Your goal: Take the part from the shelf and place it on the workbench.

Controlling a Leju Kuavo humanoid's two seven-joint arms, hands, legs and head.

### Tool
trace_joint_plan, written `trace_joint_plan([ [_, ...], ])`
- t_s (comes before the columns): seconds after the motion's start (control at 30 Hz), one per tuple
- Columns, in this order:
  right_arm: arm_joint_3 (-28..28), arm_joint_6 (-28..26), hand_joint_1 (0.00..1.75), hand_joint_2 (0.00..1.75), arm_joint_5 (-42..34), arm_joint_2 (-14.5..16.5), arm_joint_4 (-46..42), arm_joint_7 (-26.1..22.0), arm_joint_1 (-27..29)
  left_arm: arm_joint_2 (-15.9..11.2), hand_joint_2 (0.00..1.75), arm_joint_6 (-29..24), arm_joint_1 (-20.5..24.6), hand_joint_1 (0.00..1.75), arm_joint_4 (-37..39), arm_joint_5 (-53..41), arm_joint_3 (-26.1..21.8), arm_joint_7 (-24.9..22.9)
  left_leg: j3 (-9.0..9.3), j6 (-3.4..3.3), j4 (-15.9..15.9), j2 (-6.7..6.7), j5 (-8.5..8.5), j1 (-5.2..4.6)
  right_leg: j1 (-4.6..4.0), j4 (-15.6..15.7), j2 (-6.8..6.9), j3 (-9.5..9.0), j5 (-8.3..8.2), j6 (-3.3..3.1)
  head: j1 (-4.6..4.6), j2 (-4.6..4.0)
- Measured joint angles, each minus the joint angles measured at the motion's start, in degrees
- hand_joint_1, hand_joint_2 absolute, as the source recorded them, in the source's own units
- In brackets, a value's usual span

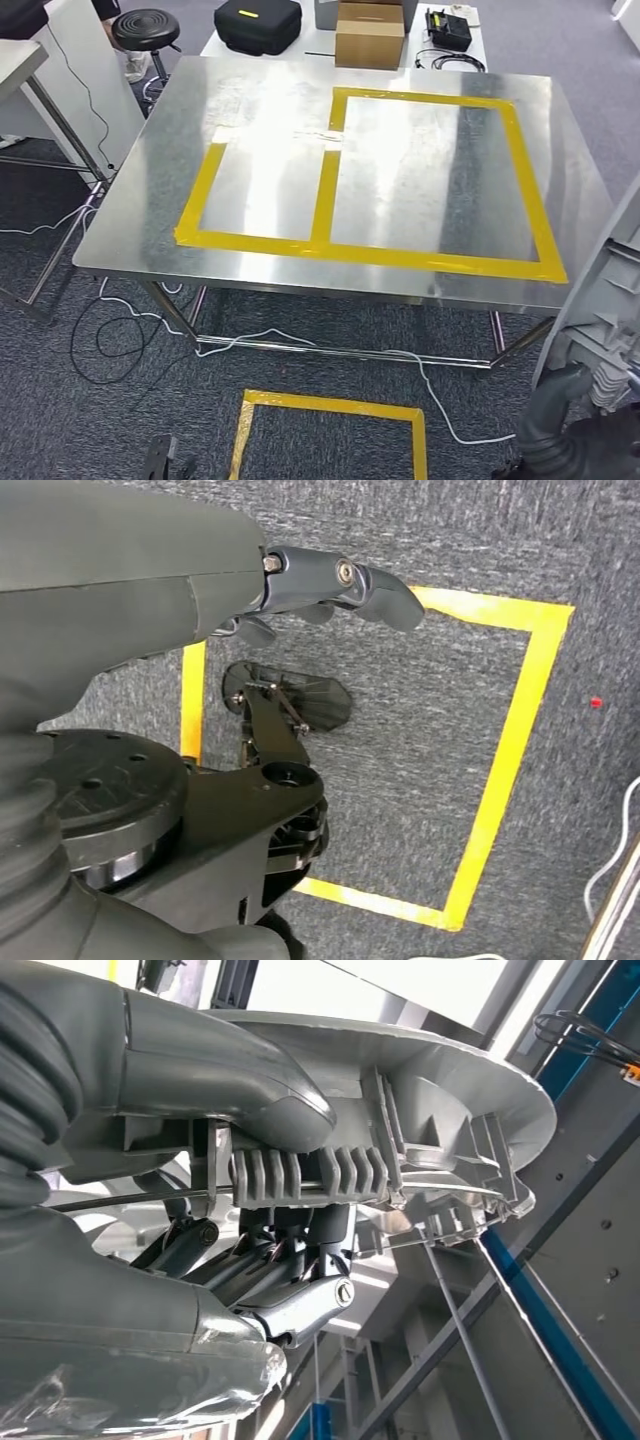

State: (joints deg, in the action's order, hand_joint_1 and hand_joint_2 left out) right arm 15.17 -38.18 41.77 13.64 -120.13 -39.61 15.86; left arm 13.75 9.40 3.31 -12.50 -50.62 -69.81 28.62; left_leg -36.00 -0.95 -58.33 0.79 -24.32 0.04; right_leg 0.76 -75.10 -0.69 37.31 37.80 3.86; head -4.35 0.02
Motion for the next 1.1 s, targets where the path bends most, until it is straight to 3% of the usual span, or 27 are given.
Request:
trace_joint_plan([
  [0.03, -0.01, 0.00, 1.75, 1.75, 0.00, 0.00, 0.00, 0.00, 0.00, 0.00, 1.75, -0.01, -0.02, 0.00, 0.00, 0.00, -0.01, -0.01, 0.54, -0.06, 0.00, 0.06, -0.34, -0.10, -0.15, 1.26, 0.01, 0.38, -2.08, -0.19, 0.01, 0.00],
  [0.1, -0.01, 0.00, 1.75, 1.75, 0.00, 0.00, 0.00, 0.00, 0.00, 0.05, 1.75, 0.00, -0.03, 0.00, 0.00, 0.00, -0.01, -0.01, 1.67, 0.06, 0.00, 0.20, -1.04, -0.24, -0.45, 8.60, 0.13, -1.55, -7.65, -0.81, 0.05, -0.01],
  [0.17, 0.01, 0.00, 1.75, 1.75, 0.01, 0.01, 0.00, -0.01, -0.01, 0.13, 1.75, 0.00, 0.04, 0.00, 0.00, 0.00, -0.01, -0.01, 2.21, 0.45, -0.13, 0.31, -1.61, -0.48, -0.67, 14.52, 0.24, -3.61, -10.70, -1.31, 0.07, -0.01],
  [0.3, 0.02, 0.00, 1.75, 1.75, 0.09, 0.02, 0.00, 0.01, 0.00, 0.23, 1.75, -0.09, 0.05, 0.00, 0.00, 0.00, -0.01, -0.01, 2.28, -0.09, 0.06, 0.23, -1.58, -0.72, -0.74, 15.90, -0.01, -3.90, -11.23, -1.10, 0.01, -0.01],
  [0.53, 0.02, 0.00, 1.75, 1.75, 0.15, 0.02, 0.00, 0.01, 0.00, 0.23, 1.75, -0.24, 0.05, 0.00, 0.00, 0.03, -0.01, -0.01, 2.47, 0.87, 0.69, 0.23, -1.36, -0.68, -0.76, 15.86, -0.01, -3.82, -11.03, -1.51, 0.02, 0.00],
  [0.9, -1.81, 0.00, 1.75, 1.75, 6.48, 0.27, 0.76, 0.33, 0.15, 0.26, 1.75, -0.17, -0.02, 0.00, 0.00, 0.15, -0.03, -0.01, 2.47, 0.96, 0.70, 0.23, -1.40, -0.75, -0.68, 16.07, 0.00, -3.99, -11.10, -1.49, 0.04, -0.01],
  [1.1, -7.87, 0.00, 1.75, 1.75, 15.37, 0.15, 4.40, 7.73, -1.54, 0.22, 1.75, 0.48, -0.11, 0.00, 0.00, 0.19, -0.08, -0.01, 2.47, 0.92, 0.70, 0.23, -1.39, -0.76, -0.67, 16.24, 0.00, -4.07, -11.20, -1.34, 0.06, -0.01],
])
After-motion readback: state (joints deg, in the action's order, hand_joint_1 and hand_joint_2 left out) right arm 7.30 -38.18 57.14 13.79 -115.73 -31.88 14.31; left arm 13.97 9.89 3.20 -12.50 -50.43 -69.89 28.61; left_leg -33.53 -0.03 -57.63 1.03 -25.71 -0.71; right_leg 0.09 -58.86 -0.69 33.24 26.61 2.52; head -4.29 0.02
